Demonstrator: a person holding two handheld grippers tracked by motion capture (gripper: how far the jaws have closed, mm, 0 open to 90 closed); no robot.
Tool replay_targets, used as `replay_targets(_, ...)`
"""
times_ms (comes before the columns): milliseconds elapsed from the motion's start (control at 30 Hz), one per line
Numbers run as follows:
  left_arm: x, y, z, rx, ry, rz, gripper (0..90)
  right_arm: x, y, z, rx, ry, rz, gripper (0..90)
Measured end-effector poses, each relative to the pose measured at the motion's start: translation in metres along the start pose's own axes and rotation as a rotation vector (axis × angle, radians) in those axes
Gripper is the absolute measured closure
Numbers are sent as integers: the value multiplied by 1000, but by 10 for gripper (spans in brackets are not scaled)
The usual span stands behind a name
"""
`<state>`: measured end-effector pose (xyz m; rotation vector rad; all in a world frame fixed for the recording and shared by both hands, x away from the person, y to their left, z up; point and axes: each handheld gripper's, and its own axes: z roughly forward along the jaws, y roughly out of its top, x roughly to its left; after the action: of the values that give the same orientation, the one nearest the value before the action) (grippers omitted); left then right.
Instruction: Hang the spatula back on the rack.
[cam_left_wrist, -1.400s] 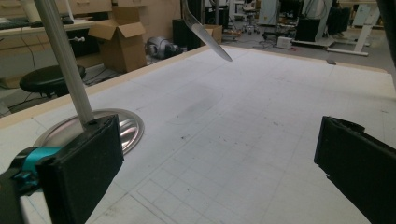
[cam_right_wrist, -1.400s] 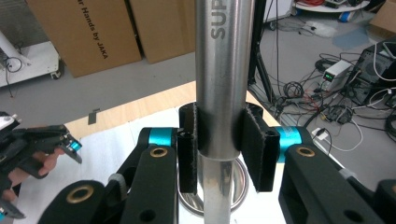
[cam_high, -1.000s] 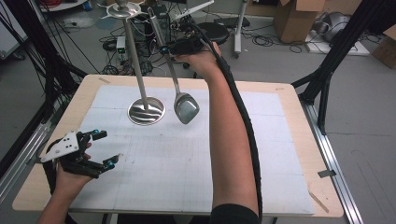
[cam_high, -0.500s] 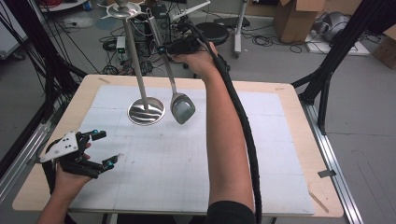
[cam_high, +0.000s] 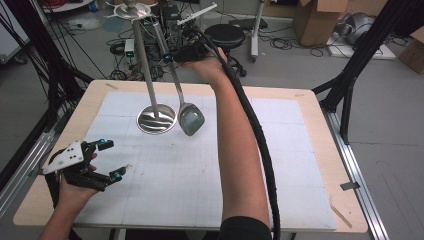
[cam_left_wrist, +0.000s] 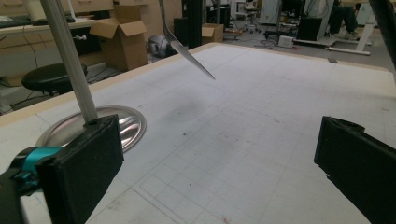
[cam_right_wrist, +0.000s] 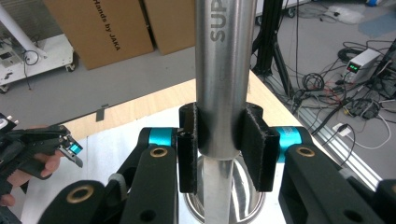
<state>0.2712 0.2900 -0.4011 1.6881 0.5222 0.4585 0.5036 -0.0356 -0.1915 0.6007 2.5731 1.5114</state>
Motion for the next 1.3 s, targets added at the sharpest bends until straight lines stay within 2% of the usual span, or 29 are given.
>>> replay_targets(300, 0, 0, 0, -1, 0, 0, 17, 0, 1, 5, 11, 2, 16, 695)
replay_targets(833, 1, 0, -1, -4, 0, 1, 17, -2, 3, 14, 19, 1, 15, 703)
replay_targets(1000, 0, 1, -1, -3, 0, 4, 17, -2, 4, 16, 11, -13, 8, 700)
replay_targets(1167, 0, 0, -1, -1, 1, 5, 17, -4, 3, 16, -6, -50, 34, 624)
replay_targets(1300, 0, 0, -1, 1, -1, 5, 17, -5, 2, 13, 8, -65, 40, 566)
